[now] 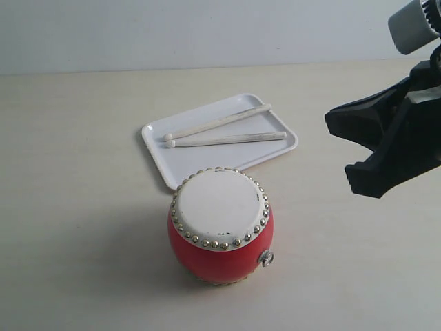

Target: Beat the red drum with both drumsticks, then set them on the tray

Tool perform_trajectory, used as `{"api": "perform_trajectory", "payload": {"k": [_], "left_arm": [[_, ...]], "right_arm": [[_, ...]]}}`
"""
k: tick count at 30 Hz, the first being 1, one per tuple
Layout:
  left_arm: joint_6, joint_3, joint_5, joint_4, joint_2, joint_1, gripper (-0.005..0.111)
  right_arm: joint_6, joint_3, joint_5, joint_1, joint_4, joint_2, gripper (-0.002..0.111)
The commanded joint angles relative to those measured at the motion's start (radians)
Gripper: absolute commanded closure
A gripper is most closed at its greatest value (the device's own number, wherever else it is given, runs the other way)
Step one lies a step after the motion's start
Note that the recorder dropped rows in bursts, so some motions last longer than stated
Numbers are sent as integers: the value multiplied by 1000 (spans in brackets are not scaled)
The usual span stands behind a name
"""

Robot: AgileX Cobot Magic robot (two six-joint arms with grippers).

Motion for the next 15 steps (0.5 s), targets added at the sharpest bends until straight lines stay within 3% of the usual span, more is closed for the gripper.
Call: {"api": "perform_trajectory", "payload": {"k": [1,8,15], "left_arm": [[-7,3,16,-48,-141,2,107],[-5,3,153,-46,-272,2,107],[11,18,145,-48,-293,2,107]], "right_arm": [[-12,3,-9,-1,2,-3,108],[-12,3,-9,-1,2,-3,108],[-12,3,-9,-1,2,-3,108]]}}
